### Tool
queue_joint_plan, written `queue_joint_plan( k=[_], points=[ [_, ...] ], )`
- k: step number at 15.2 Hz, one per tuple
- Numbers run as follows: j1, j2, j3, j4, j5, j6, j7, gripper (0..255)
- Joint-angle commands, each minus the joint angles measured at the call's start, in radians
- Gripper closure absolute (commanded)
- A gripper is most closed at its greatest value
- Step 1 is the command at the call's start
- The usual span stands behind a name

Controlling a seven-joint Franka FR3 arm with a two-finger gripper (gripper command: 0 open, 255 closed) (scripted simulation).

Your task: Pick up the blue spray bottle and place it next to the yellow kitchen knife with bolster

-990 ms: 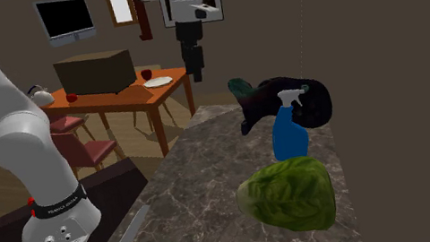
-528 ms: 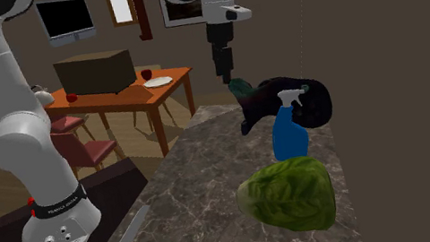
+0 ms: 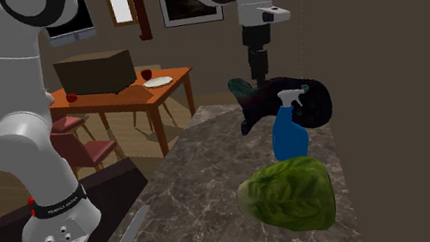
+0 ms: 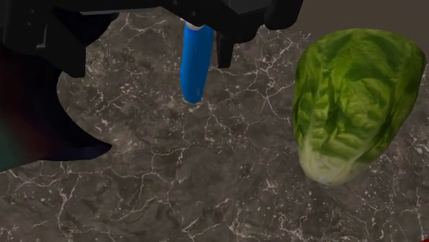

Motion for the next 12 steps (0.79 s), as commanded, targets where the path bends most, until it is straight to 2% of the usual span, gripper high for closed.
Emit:
queue_joint_plan(
  k=[1,4,12],
  points=[
    [-0.017,0.073,-0.011,0.089,0.009,-0.012,0.016,0],
    [-0.051,0.189,-0.028,0.246,0.026,-0.048,0.035,0],
    [-0.050,0.193,-0.026,0.150,0.027,0.052,0.034,0]
  ],
)
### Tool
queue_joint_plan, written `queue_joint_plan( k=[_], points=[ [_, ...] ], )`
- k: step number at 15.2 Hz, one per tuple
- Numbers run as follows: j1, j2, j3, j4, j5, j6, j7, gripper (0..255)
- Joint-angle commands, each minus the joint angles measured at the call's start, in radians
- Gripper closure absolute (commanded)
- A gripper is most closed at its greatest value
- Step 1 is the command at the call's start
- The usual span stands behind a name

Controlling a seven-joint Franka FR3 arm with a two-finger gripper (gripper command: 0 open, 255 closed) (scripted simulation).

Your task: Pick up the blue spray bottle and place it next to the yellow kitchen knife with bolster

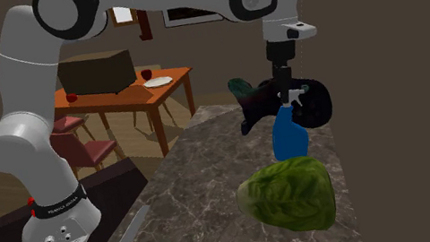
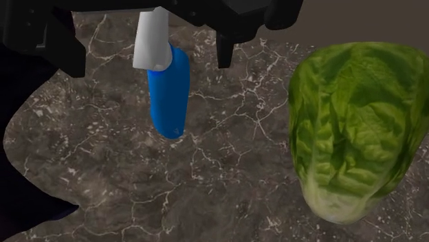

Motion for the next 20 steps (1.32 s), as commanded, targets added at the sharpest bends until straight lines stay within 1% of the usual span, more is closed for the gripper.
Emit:
queue_joint_plan(
  k=[1,8,9,18,20],
  points=[
    [0.001,-0.001,0.000,-0.016,0.000,0.016,0.001,0],
    [0.001,-0.001,0.000,-0.016,0.000,0.015,0.001,0],
    [0.001,-0.001,0.000,-0.016,0.000,0.015,0.001,255],
    [0.001,-0.001,0.000,-0.016,0.000,0.016,0.001,255],
    [0.001,-0.005,0.000,0.004,-0.001,-0.009,0.001,255]
  ],
)
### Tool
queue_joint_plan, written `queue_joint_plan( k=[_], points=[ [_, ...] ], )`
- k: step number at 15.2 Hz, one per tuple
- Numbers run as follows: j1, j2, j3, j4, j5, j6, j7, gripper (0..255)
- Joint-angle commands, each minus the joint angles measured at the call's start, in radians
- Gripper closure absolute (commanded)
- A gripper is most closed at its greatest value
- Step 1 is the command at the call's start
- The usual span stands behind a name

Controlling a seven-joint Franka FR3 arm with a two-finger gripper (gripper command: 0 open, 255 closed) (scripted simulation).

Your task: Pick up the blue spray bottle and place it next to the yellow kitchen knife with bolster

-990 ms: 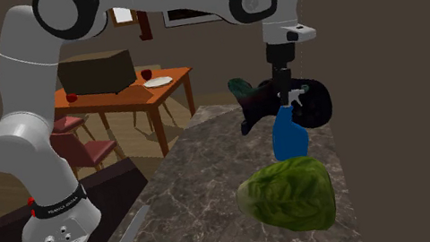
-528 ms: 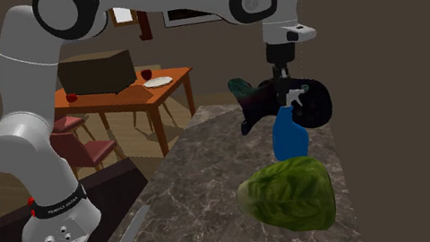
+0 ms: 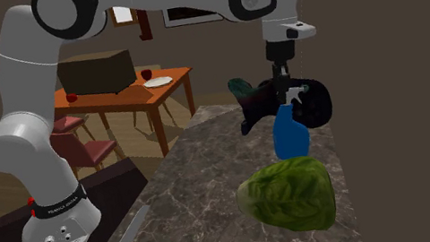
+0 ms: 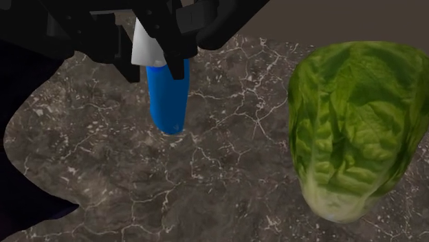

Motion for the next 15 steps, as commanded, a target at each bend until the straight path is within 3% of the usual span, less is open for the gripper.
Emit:
queue_joint_plan(
  k=[1,15],
  points=[
    [-0.001,-0.001,0.000,0.023,0.000,-0.023,0.000,255],
    [-0.012,0.006,-0.003,0.223,0.000,-0.216,-0.004,255]
  ],
)
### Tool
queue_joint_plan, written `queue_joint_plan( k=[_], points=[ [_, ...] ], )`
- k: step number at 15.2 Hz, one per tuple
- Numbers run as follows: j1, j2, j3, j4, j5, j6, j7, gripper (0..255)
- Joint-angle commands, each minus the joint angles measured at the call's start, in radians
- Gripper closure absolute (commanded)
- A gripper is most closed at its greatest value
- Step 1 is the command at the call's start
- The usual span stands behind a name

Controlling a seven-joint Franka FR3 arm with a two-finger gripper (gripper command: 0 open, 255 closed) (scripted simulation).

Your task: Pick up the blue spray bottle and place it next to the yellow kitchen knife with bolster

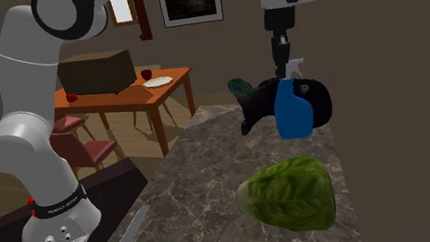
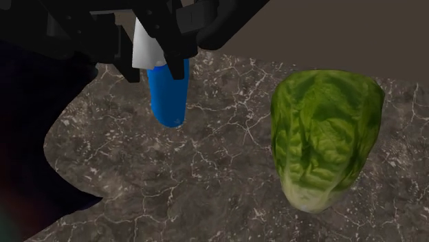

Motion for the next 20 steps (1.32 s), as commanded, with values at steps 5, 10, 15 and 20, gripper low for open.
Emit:
queue_joint_plan(
  k=[5,10,15,20],
  points=[
    [-0.008,0.020,0.000,0.111,0.004,-0.090,-0.002,255],
    [-0.004,-0.202,-0.024,-0.177,-0.038,-0.021,-0.039,255],
    [-0.014,-0.385,-0.045,-0.374,-0.081,0.001,-0.075,255],
    [-0.035,-0.546,-0.068,-0.519,-0.128,-0.007,-0.115,255]
  ],
)
